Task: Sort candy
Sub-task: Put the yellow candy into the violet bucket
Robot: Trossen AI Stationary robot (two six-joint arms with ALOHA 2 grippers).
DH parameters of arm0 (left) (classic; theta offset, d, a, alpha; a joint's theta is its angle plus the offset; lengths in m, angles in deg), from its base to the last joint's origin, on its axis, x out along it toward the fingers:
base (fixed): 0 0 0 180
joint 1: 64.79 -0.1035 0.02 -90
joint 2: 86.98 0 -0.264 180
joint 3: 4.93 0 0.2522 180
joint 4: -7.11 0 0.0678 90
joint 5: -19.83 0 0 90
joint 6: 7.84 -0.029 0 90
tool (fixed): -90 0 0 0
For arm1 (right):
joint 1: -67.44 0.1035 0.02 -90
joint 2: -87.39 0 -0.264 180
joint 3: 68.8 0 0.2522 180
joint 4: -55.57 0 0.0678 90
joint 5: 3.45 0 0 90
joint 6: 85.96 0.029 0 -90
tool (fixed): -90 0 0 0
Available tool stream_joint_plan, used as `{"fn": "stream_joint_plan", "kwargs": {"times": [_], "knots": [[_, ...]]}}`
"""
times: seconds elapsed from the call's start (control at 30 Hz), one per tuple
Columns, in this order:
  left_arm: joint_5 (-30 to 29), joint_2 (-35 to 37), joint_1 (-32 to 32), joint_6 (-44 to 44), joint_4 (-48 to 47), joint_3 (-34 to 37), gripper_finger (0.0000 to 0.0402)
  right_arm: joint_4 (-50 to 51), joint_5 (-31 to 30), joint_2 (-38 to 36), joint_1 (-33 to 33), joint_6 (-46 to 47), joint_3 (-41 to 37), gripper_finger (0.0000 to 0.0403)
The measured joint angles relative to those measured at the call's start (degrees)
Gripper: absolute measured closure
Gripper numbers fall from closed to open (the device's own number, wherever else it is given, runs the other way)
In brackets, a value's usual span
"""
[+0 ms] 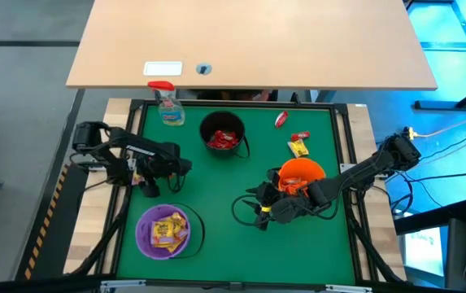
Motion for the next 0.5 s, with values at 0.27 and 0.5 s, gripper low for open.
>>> {"fn": "stream_joint_plan", "kwargs": {"times": [0.27, 0.5], "knots": [[-0.48, -3.70, -2.72, -6.49, 3.00, 0.00, 0.0180, 0.01, 0.02, 0.00, 0.00, 0.04, 0.00, 0.0244], [-0.44, -3.78, -4.64, -6.73, 6.83, 0.10, 0.0180, 0.02, 0.07, 0.00, 0.00, 0.07, 0.00, 0.0244]]}}
